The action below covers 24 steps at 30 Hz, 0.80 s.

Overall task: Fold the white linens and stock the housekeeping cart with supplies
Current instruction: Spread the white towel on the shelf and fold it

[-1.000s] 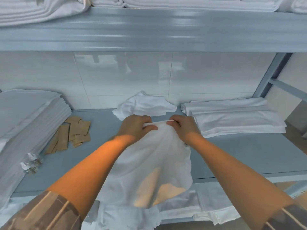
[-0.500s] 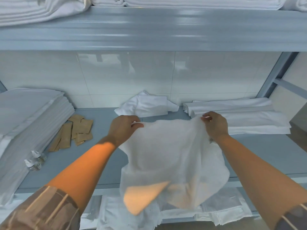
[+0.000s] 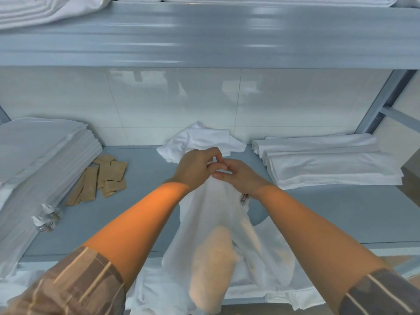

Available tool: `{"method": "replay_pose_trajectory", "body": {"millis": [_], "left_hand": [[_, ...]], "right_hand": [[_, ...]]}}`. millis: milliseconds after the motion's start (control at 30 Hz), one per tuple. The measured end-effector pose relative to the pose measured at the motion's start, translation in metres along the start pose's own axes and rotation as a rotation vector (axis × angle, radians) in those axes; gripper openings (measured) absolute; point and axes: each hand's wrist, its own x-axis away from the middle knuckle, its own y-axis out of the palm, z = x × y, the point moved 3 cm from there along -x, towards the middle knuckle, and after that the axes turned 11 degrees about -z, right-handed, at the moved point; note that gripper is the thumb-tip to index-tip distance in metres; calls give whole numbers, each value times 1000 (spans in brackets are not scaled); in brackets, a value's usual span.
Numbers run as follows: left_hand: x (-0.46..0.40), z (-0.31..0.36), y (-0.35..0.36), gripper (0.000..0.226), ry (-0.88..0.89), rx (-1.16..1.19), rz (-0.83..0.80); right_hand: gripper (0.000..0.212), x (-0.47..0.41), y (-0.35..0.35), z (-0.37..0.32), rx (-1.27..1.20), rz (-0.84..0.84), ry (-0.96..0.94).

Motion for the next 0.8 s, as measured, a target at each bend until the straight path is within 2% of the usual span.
{"method": "replay_pose_trajectory", "body": {"millis": [33,100,233,433,533,633,800], "left_hand": [[1,-2,-1,12,-2,0,1],[4,-6,-6,17,0,-39,1],[13,-26,-16,32,-49,-169,-14],[37,-68,-26,36,-216,-210,-48],[46,-81,-25,40,-261,-133,-32],[46,-85,-25,30,-264,29,27],[42,-74,-22,25,-300,264,148]], "right_hand": [[1,-1,2,-2,-19,-11,-1],[11,-3,3,-2,-20,8,1],[17,-6,-8,-1,137,219,-10],[9,5,-41,11,168,485,43],[10,9,-54,20,158,564,118],[10,12,-60,30,159,649,208],[7,23,-61,36,-41,763,326]]}}
